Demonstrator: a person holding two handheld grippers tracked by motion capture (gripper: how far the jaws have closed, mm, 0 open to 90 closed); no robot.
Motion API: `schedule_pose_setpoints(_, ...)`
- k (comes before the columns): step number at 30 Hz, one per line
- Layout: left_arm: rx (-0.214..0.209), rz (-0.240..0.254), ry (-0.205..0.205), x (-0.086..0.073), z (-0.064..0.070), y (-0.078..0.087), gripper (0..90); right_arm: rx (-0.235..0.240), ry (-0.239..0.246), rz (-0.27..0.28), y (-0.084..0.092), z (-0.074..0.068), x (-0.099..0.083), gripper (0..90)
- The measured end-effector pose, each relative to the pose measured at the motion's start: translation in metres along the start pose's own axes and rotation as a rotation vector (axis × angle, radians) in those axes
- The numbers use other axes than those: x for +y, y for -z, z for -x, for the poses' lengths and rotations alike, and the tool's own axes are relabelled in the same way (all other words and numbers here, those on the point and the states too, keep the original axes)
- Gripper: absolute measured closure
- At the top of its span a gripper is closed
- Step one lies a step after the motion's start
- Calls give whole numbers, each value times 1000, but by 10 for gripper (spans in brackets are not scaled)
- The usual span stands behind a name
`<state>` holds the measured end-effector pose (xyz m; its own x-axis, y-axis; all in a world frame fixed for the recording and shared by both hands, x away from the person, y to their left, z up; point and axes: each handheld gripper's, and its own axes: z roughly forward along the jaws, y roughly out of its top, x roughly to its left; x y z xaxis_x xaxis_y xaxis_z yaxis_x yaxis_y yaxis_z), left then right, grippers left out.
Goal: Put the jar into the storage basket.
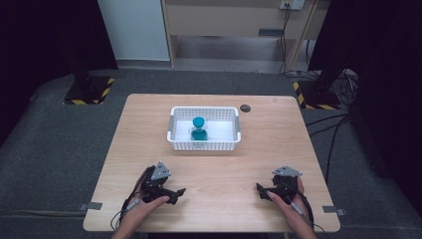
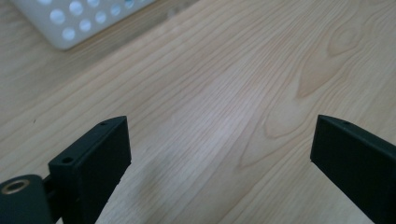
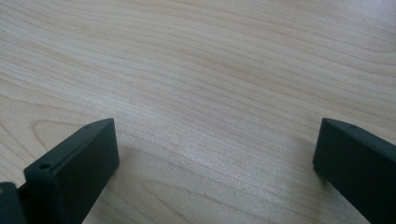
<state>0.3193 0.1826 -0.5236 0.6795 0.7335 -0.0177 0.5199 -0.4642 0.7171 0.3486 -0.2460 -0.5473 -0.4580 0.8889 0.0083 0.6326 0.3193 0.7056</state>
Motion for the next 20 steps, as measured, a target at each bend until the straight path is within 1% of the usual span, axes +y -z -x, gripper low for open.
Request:
schedule_pose_setpoints(2, 9, -12, 13, -5, -1, -3, 37, 0, 0, 0, 0, 0, 0, 2)
schedule_pose_setpoints(4, 23, -21, 9, -10, 0, -6, 36, 0, 0, 0, 0, 0, 0, 2)
schedule_pose_setpoints(7, 29, -28, 5, -15, 0, -10, 33, 0, 0, 0, 0, 0, 0, 2)
schedule_pose_setpoints(8, 30, -21, 7, -16, -1, -11, 27, 0, 0, 0, 0, 0, 0, 2)
schedule_pose_setpoints(10, 34, -18, 12, -17, -2, -11, 18, 0, 0, 0, 0, 0, 0, 2)
schedule_pose_setpoints(14, 28, -24, 8, -16, -2, -12, 0, 0, 0, 0, 0, 0, 0, 2)
schedule_pose_setpoints(20, 33, -25, 10, -16, -1, -12, 0, 0, 0, 0, 0, 0, 0, 2)
